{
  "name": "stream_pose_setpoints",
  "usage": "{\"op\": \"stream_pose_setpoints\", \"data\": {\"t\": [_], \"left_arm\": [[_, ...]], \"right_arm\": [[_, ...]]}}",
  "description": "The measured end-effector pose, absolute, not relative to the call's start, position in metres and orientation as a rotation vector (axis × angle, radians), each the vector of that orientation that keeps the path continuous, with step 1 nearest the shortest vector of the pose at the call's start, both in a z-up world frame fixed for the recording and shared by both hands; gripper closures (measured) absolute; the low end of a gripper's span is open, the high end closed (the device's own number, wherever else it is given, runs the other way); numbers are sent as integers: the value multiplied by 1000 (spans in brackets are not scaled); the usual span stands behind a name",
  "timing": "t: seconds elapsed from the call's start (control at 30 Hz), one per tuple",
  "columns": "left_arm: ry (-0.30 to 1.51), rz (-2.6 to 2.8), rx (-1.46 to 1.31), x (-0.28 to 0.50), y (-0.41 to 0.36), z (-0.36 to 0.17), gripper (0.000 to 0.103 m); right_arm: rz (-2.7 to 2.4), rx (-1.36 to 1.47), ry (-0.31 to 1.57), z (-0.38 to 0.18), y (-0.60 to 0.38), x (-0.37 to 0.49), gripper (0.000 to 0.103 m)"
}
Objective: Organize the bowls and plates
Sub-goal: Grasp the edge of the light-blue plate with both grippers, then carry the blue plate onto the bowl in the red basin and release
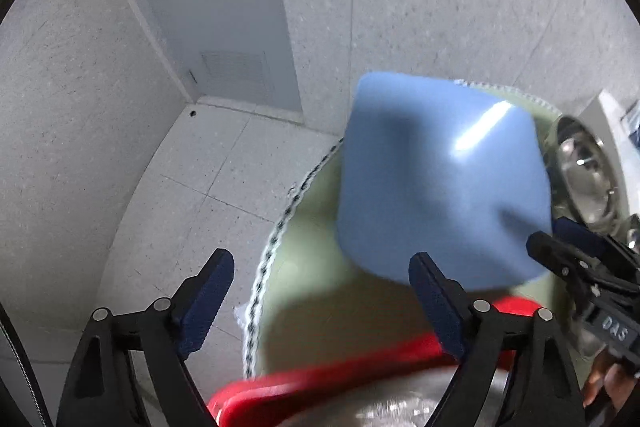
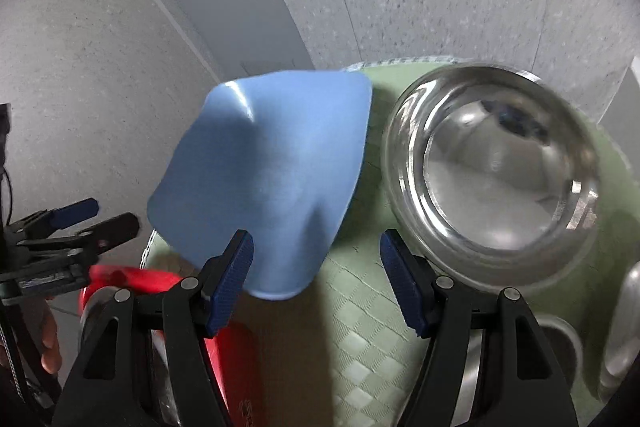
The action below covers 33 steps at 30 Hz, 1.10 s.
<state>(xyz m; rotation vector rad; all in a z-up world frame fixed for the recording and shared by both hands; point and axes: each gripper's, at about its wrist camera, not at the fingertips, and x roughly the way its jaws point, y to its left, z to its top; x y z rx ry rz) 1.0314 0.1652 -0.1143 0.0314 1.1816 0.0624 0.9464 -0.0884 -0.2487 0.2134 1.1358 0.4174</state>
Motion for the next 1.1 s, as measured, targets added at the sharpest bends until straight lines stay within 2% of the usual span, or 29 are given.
{"op": "stream_pose_setpoints", "data": {"t": [0.03, 0.13, 0.2, 0.23, 0.3, 0.37, 0.53, 0.7, 0.93, 1.1], "left_arm": [[1193, 58, 33, 1037, 164, -118, 19], [1261, 51, 22, 1059, 162, -137, 31], [1288, 44, 18, 1070, 164, -146, 37], [1293, 50, 21, 1072, 165, -149, 41], [1309, 30, 5, 1084, 172, -155, 58], [1314, 12, -2, 1085, 172, -157, 70], [1275, 5, 37, 1090, 171, -150, 75], [1200, -12, 0, 1084, 175, -139, 83], [1083, -24, -11, 1060, 180, -111, 83], [999, -44, -37, 1016, 180, -81, 83]], "right_arm": [[409, 203, 1136, -250, -87, 949, 37], [418, 170, 1137, -254, -78, 954, 38], [425, 155, 1139, -255, -74, 956, 42], [430, 146, 1144, -257, -72, 957, 48], [430, 144, 1155, -259, -70, 956, 56], [429, 128, 1158, -261, -70, 956, 67], [467, 143, 1175, -266, -67, 960, 82], [469, 164, 1139, -261, -71, 958, 82], [445, 127, 1049, -231, -69, 948, 82], [433, 110, 959, -193, -68, 935, 82]]}}
